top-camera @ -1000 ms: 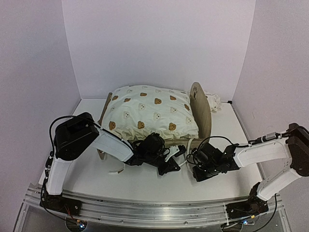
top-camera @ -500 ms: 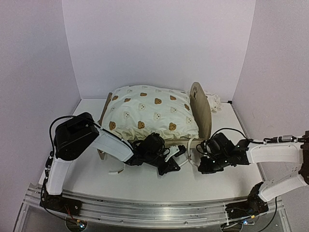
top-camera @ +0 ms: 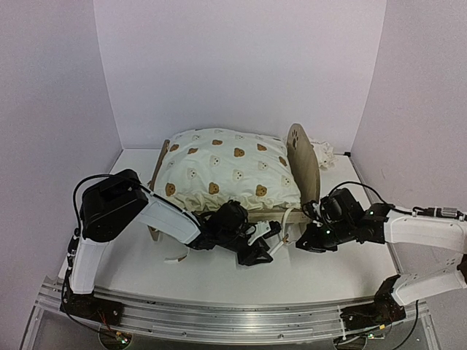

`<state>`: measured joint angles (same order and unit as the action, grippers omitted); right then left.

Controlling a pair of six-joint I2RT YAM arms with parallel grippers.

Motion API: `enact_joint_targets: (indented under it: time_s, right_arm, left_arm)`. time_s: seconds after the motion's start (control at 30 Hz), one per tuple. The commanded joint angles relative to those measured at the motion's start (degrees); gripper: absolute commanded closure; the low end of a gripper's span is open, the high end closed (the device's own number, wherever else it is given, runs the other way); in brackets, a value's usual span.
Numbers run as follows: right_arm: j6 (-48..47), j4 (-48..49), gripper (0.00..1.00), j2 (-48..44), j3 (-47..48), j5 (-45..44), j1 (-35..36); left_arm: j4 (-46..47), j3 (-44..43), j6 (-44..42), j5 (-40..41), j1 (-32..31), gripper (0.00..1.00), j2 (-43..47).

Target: Set up the pet bed

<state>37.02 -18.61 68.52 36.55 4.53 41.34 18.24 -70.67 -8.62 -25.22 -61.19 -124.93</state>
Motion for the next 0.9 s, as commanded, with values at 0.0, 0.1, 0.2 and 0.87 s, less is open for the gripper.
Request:
enact_joint_targets:
  time_s: [0.0, 0.1, 0.2, 0.87]
  right_arm:
    - [2.31, 0.17, 1.00, -1.80, 3.29, -2.31, -0.38]
    - [2.72, 0.50, 1.00, -1.48, 3.54, -4.25, -0.39]
    - [3.27, 1.81, 1.00, -1.27, 3.92, -6.94, -0.36]
    - [6.57, 6.83, 1.00, -3.38, 1.92, -8.01, -0.39]
  left_arm:
    - [5.89, 4.75, -1.56, 0.57, -0.07, 0.50, 8.45]
    - [13.39, 6.39, 5.44, 4.52, -0.19, 0.48, 9.45]
    - [16.88, 3.13, 15.12, 13.06, -1.65, 0.49, 7.44]
    - [17.57, -9.70, 33.95, 44.25, -7.49, 0.67, -5.31]
